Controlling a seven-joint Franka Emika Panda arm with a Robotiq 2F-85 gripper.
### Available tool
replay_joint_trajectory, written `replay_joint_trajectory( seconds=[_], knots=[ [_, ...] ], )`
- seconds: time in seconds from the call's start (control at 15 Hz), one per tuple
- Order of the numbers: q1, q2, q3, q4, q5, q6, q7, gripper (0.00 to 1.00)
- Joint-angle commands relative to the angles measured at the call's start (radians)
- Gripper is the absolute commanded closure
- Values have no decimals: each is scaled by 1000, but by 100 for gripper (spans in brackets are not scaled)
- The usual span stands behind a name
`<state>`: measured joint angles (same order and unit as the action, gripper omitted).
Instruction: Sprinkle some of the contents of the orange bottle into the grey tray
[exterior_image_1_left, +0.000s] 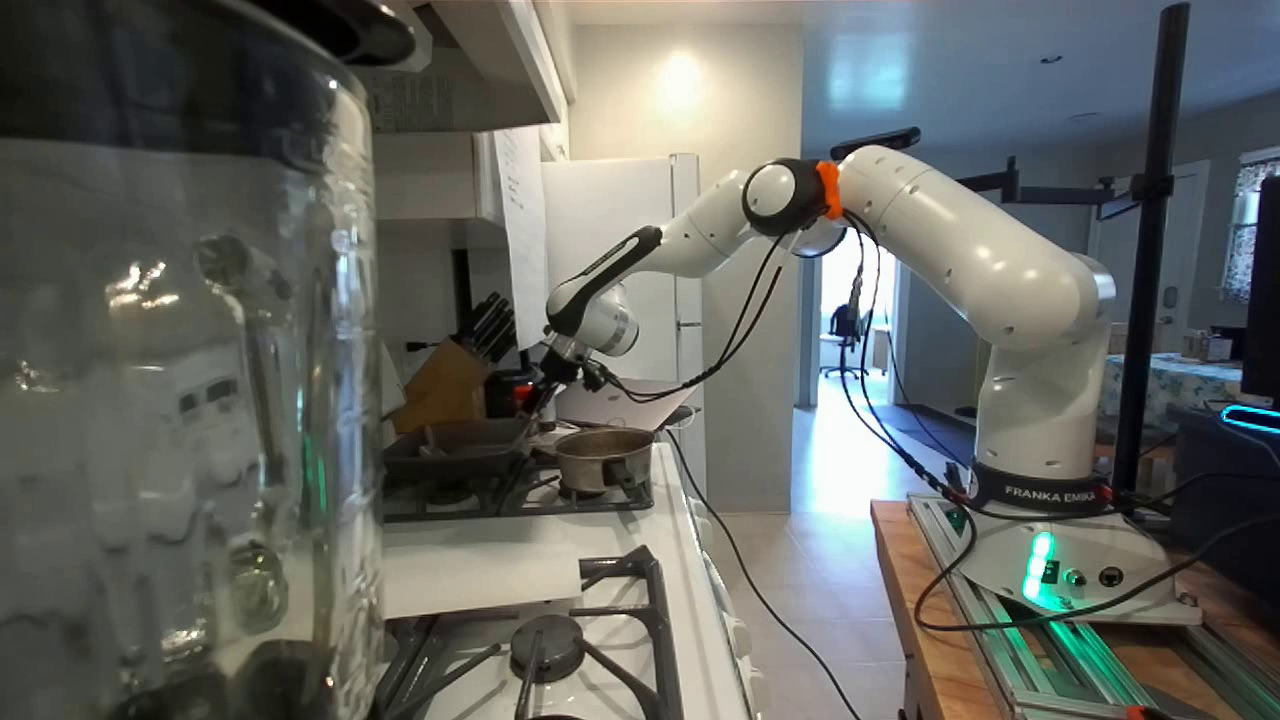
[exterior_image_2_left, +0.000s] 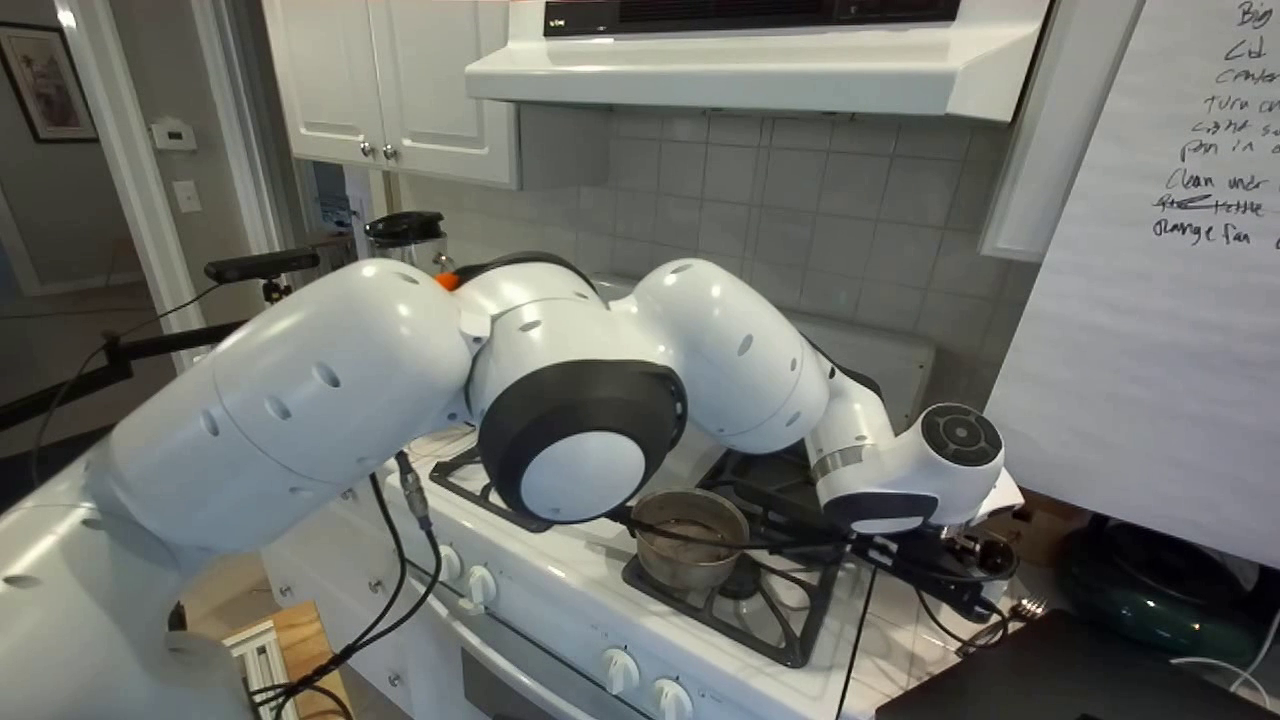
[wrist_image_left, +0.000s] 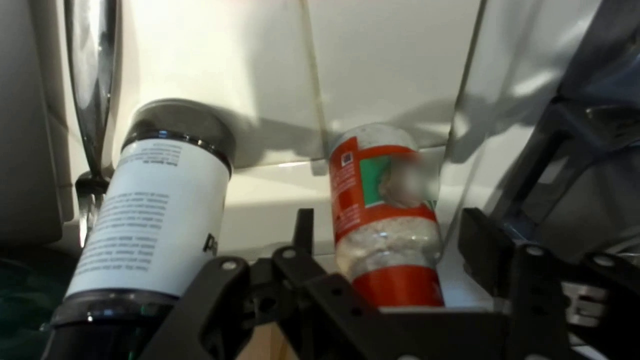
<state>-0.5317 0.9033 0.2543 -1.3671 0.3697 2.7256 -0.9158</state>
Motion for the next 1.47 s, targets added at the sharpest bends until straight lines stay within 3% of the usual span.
replay_joint_trajectory(
  seconds=[0.0, 0.53, 0.87, 1.2, 1.33, 1.4],
  knots=[
    [32, -45, -46, -36, -48, -16, 45, 0],
    [70, -190, -112, -166, -68, -118, 152, 0],
    [194, -344, -259, -245, -98, -177, 498, 0],
    [292, -460, -364, -295, -178, -249, 838, 0],
    [287, -482, -357, -289, -167, -322, 864, 0],
    [274, -431, -343, -244, -157, -273, 811, 0]
  ],
)
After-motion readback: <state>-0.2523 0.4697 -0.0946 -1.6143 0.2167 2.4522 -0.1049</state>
